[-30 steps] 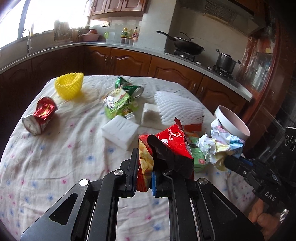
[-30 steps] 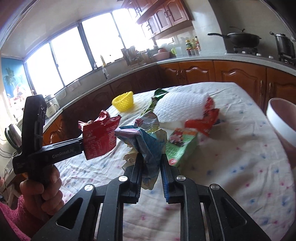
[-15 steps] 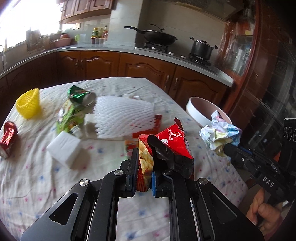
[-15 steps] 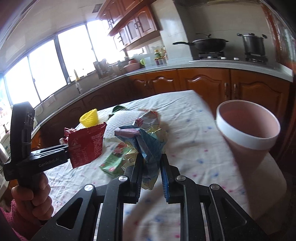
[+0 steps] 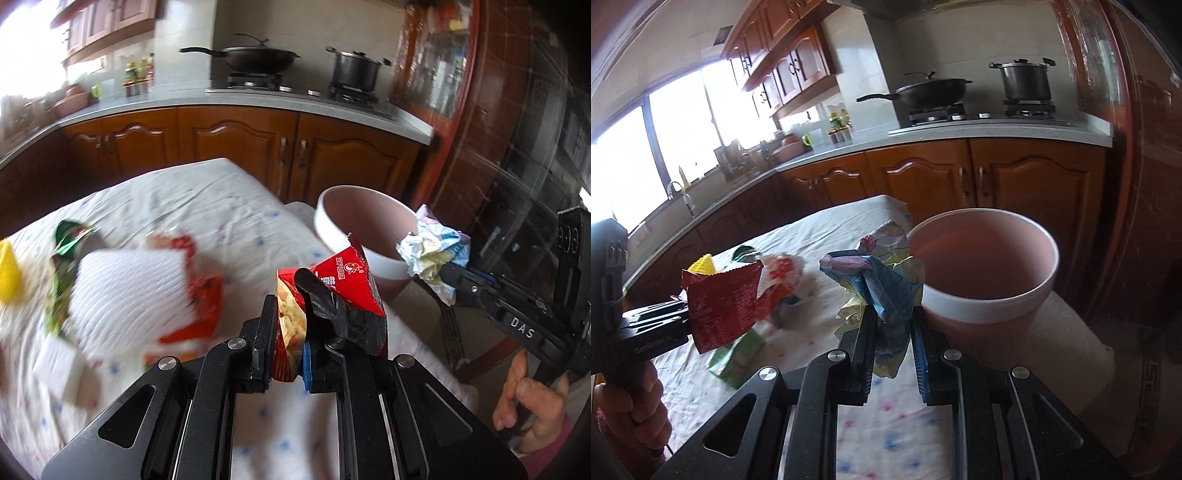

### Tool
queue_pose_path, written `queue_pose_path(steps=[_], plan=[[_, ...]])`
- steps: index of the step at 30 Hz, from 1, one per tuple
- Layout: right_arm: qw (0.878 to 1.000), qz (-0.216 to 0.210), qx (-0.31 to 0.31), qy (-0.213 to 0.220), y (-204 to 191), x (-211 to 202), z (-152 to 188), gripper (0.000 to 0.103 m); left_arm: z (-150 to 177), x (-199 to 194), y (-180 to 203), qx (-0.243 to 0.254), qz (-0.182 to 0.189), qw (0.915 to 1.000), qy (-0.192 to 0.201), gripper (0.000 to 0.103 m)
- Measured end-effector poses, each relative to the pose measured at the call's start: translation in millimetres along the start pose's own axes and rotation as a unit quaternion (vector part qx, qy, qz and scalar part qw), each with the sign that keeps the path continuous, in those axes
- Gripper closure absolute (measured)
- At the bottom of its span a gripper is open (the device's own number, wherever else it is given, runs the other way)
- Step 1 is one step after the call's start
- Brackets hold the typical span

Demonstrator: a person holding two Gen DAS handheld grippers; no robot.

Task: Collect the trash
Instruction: 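Carry the chip bag and wrapper with both tools over the pink bin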

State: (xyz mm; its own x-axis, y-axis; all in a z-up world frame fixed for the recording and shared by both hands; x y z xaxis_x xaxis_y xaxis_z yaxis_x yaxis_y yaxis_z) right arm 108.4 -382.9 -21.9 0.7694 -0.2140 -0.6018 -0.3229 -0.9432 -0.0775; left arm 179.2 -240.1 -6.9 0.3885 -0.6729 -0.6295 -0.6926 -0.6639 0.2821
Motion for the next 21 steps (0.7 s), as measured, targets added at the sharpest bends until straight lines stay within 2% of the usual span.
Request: queue_pose_path(steps=[8, 13, 21], plan=[[0.999, 0.042, 0.010, -0.022, 42.0, 29.3, -26.4, 0.084, -46.4, 53.4, 21.8, 0.023, 0.020, 0.9991, -0.030, 0.093], [0.997, 0.060, 0.017, -0.042, 64.1, 45.8, -39.6, 0.084, -68.6, 90.0, 28.9, 0.024, 0.036, 0.9971, -0.062, 0.093], [0.994, 0.074, 0.012, -0.077, 80.9, 72.6, -51.2, 0.083, -86.6, 134.5, 41.3, 0.041, 0.024, 0.9933, -0.106, 0.093]])
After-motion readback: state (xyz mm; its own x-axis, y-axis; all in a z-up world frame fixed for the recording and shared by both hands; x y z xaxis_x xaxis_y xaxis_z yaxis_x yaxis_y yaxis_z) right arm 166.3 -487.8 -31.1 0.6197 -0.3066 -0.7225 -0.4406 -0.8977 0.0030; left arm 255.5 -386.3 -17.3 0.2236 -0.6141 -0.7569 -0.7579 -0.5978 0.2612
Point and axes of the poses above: each gripper's, at about its wrist camera, not at the fingertips, and x roughly the way its jaws point, y to its right, z to its underside, the point moved 7 cm from there along x, roughly the way its jaws point, and after that the axes turned 14 degrees about z, right-handed, at the moved point
